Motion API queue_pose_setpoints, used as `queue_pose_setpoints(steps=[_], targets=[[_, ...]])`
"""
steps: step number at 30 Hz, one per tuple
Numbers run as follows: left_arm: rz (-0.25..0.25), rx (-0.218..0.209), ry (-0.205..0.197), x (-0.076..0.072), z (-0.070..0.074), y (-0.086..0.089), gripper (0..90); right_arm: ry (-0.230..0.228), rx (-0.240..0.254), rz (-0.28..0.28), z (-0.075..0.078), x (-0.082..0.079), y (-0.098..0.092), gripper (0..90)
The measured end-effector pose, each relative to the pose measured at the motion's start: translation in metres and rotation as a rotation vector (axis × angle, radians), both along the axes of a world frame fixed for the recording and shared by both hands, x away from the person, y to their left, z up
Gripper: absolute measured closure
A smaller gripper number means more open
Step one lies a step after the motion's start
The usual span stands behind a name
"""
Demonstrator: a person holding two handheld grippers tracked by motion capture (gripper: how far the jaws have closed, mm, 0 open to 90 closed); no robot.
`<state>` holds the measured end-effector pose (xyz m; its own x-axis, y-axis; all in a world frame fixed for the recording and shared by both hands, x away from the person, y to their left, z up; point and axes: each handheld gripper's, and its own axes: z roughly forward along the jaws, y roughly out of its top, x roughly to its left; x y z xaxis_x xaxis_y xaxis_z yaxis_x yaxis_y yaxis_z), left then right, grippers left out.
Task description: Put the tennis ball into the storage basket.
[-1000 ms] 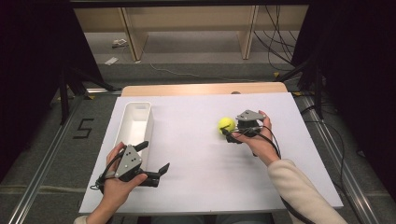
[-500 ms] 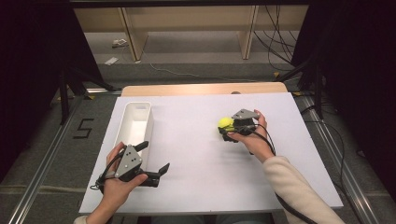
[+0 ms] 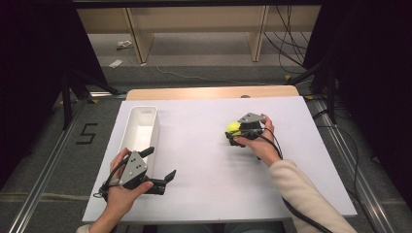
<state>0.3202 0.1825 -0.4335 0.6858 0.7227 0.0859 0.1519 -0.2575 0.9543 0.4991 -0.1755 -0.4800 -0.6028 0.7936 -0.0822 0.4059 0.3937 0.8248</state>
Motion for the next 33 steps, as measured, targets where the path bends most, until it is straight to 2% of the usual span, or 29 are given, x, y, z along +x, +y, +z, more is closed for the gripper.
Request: queue_pose_setpoints(steps=[15, 20, 27, 33], targets=[[0.0, -0.001, 0.0, -0.0002, 0.0002, 0.0004, 0.0, 0.019, -0.023, -0.008, -0.0085, 0.0063, 0.0053, 16.3], [-0.001, 0.0, 0.002, -0.0001, 0.0, 0.0002, 0.0, 0.021, -0.03, -0.018, -0.0096, 0.0061, 0.0067, 20.4], [-0.002, 0.0, 0.002, -0.0001, 0.0, 0.0002, 0.0, 0.018, -0.016, -0.032, -0.0099, 0.0067, 0.0051, 25.0], [-0.002, 0.0, 0.002, -0.0003, 0.0001, 0.0002, 0.0, 0.018, -0.02, -0.028, -0.0094, 0.0064, 0.0047, 25.7]])
